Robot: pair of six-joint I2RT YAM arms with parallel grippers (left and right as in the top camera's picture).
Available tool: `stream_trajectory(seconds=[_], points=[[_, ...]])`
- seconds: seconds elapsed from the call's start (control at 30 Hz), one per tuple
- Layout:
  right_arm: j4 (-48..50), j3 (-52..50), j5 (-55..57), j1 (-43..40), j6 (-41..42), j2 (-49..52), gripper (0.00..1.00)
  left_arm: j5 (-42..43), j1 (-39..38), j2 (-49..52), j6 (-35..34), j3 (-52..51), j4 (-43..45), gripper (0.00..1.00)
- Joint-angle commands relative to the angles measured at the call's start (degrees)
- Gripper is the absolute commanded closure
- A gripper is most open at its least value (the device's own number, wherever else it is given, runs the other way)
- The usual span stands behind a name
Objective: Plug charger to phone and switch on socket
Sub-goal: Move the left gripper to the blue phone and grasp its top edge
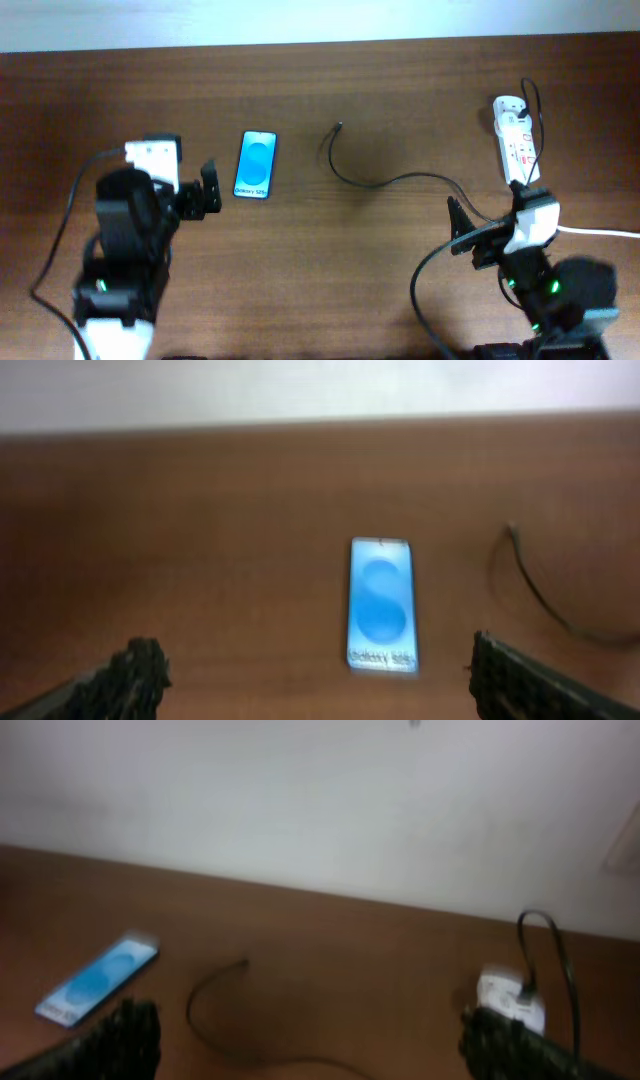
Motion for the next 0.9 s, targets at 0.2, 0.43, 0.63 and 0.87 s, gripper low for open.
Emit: stream_trajectory(seconds=[0.2,0.43,0.63,0.87], points=[[-31.41,38.99,-5.03,0.28,0.7,34.1,0.02,11.43,-0.33,32.06,3.32,44.04,-30.1,0.01],[-39.91,47.12,-9.62,0.28,0.7,55.32,0.02,17.81,-0.33,38.23,3.3,50.16,-32.48,0.01],[-39.45,47.12,-11.61,0.28,-0.2,63.23,0.02,8.87,-4.13,52.19,-2.4,50.88,-25.22,0.01],[-40.11,47.12,-11.61,0.28,-0.17,63.21,0.01,5.07,-8.37,68.52,-3.45,56.63,-25.27,0.01]])
